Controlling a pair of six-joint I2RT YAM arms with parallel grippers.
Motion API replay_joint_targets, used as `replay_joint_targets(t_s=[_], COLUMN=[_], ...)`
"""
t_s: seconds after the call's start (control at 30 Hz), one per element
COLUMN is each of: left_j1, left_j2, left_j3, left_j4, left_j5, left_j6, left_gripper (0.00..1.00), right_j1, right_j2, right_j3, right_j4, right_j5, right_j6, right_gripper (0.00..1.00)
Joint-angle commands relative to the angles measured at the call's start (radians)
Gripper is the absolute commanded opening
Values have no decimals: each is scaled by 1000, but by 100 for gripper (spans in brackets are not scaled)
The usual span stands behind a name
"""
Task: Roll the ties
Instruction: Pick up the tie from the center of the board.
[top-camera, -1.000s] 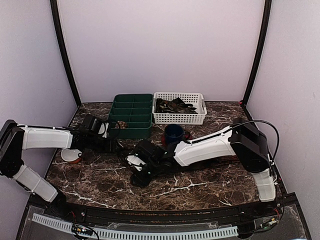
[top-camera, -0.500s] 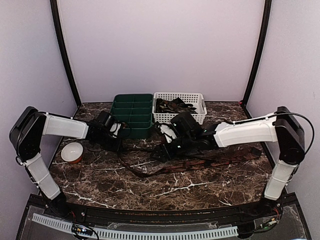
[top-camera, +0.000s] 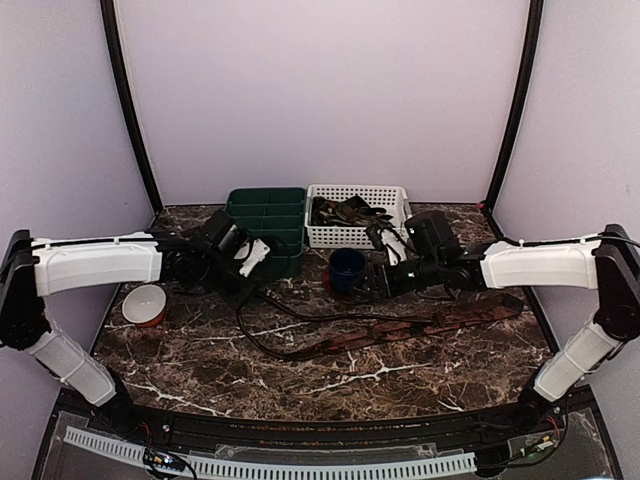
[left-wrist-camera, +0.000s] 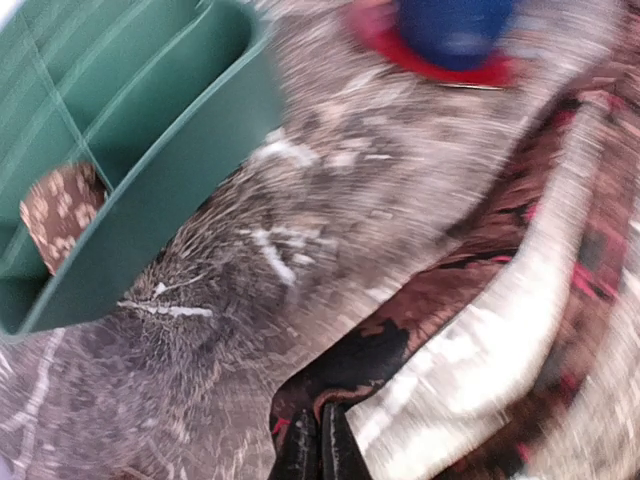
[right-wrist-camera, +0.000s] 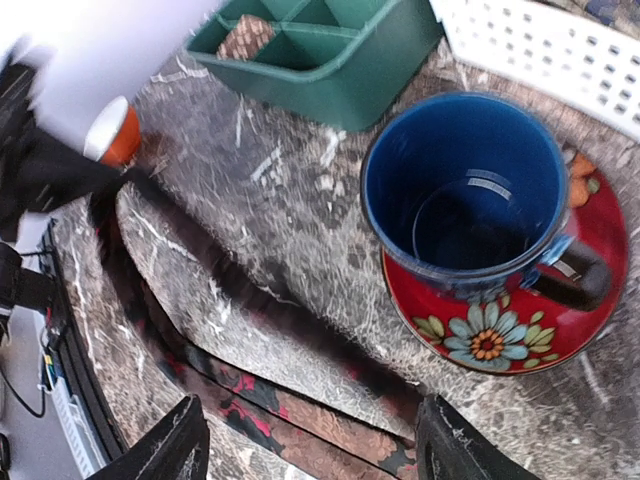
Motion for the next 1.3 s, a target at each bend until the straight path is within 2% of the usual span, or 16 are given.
replay_joint_targets(t_s=[0.0, 0.07, 0.23, 0.33, 0.37, 0.4, 0.43, 0.53, 0.6, 0.63, 0.67, 0.7, 0.8, 0.9, 1.03, 1.27], left_j1=[-136, -203, -327, -350, -353, -361, -364, -365, -365, -365, -365, -364, -363, -363, -363, -363], left_j2=[-207, -275, -406, -395, -388, -386, -385, -395, -443, -471, -503, -532, -573, -521, -356, -31], left_j3=[-93, -147, -270, -329, -335, -323, -297, -209, -216, -244, -275, -316, -424, -408, -356, -237], left_j4=[-117, -137, -182, -204, -197, -193, -188, -160, -44, 47, 141, 223, 391, 388, 359, 319], left_j5=[17, 35, -58, -161, -203, -216, -231, -230, -209, -208, -207, -202, -98, -56, 107, 119], left_j6=[191, 234, 312, 309, 297, 292, 280, 238, 243, 251, 248, 228, 177, 175, 195, 232], left_gripper=[0, 0, 1, 23, 36, 60, 77, 86, 90, 90, 91, 97, 99, 99, 91, 83], right_j1=[-31, -43, -56, -57, -57, -59, -60, -65, -74, -78, -82, -87, -105, -118, -124, -161], right_j2=[-56, -64, -80, -88, -94, -103, -117, -191, -259, -296, -333, -370, -461, -493, -498, -514], right_j3=[-15, -14, -23, -34, -40, -46, -52, -77, -108, -126, -146, -167, -216, -210, -203, -249], right_j4=[36, 22, -6, -20, -23, -27, -29, -29, -7, 0, 11, 22, 41, -9, -63, -25], right_j5=[-33, -35, -63, -75, -70, -61, -45, 83, 173, 212, 239, 249, 232, 210, 169, 70], right_j6=[-11, -21, -40, -42, -40, -39, -37, -19, 6, 25, 40, 51, 74, 88, 112, 146], right_gripper=[70, 70, 69, 70, 71, 72, 72, 76, 87, 99, 97, 96, 96, 96, 96, 96])
